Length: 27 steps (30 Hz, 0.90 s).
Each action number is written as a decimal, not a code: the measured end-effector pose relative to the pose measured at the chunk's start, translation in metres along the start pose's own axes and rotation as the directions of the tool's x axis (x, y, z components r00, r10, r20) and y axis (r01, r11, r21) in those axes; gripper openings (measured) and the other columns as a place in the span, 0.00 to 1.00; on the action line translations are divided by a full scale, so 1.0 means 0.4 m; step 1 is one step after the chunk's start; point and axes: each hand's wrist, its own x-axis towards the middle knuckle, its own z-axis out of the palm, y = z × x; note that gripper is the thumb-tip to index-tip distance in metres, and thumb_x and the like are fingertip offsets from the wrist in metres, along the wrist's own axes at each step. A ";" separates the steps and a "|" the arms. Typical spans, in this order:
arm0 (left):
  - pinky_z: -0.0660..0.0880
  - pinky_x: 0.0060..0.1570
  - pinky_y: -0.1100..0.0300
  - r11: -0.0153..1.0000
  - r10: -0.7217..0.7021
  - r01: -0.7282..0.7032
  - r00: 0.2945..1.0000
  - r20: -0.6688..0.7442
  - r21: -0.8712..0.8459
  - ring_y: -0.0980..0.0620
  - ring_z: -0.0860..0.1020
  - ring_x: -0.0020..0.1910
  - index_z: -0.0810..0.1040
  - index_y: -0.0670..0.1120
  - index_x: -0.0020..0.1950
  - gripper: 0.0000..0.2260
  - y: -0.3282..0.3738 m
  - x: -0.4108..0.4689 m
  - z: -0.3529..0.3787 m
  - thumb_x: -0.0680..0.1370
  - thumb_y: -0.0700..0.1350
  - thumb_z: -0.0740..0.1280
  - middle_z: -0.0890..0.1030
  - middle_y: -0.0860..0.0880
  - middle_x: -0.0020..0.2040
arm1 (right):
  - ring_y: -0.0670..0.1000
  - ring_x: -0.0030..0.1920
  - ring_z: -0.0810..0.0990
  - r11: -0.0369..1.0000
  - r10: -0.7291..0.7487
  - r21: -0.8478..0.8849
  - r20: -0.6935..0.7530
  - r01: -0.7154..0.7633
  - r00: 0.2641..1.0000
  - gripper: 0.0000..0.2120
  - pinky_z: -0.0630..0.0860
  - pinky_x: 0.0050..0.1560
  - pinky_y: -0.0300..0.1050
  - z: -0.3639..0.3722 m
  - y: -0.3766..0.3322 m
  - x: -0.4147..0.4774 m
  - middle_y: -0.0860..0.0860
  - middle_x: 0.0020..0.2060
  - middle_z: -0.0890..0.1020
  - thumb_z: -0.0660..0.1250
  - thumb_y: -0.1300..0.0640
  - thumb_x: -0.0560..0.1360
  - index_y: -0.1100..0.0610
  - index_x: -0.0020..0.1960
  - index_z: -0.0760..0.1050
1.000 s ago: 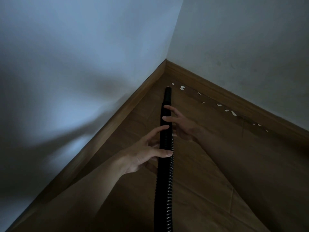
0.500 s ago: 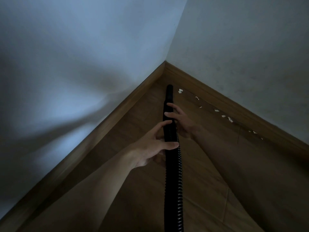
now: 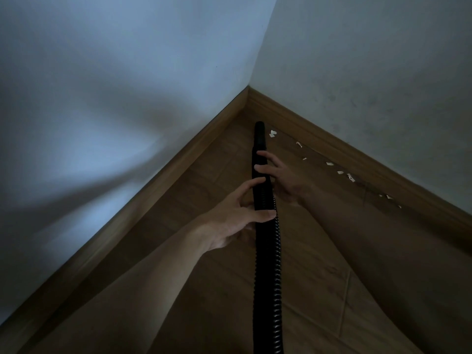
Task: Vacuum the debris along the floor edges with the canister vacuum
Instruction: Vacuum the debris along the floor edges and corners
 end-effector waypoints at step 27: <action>0.80 0.48 0.47 0.999 -0.008 0.007 1.000 0.026 0.049 0.46 0.84 0.52 0.72 0.65 0.68 0.31 -0.006 -0.012 0.020 0.73 0.38 0.74 0.85 0.48 0.55 | 0.52 0.52 0.79 0.999 0.017 0.039 -0.074 -0.014 0.997 0.26 0.79 0.40 0.43 -0.010 0.005 -0.055 0.51 0.58 0.75 0.70 0.58 0.77 0.45 0.72 0.69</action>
